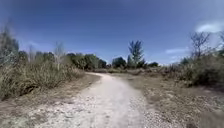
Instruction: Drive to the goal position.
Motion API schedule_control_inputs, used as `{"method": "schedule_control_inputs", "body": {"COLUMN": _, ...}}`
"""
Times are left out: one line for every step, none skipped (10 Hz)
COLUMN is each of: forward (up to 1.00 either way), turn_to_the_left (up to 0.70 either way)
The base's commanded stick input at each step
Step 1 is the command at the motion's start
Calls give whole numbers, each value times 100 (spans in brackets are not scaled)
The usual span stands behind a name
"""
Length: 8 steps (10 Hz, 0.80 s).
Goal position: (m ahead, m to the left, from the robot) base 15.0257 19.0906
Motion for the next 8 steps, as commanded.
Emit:
{"method": "schedule_control_inputs", "body": {"forward": 70, "turn_to_the_left": 0}}
{"method": "schedule_control_inputs", "body": {"forward": 70, "turn_to_the_left": 0}}
{"method": "schedule_control_inputs", "body": {"forward": 70, "turn_to_the_left": 0}}
{"method": "schedule_control_inputs", "body": {"forward": 70, "turn_to_the_left": 0}}
{"method": "schedule_control_inputs", "body": {"forward": 70, "turn_to_the_left": 0}}
{"method": "schedule_control_inputs", "body": {"forward": 70, "turn_to_the_left": 0}}
{"method": "schedule_control_inputs", "body": {"forward": 70, "turn_to_the_left": 0}}
{"method": "schedule_control_inputs", "body": {"forward": 70, "turn_to_the_left": 0}}
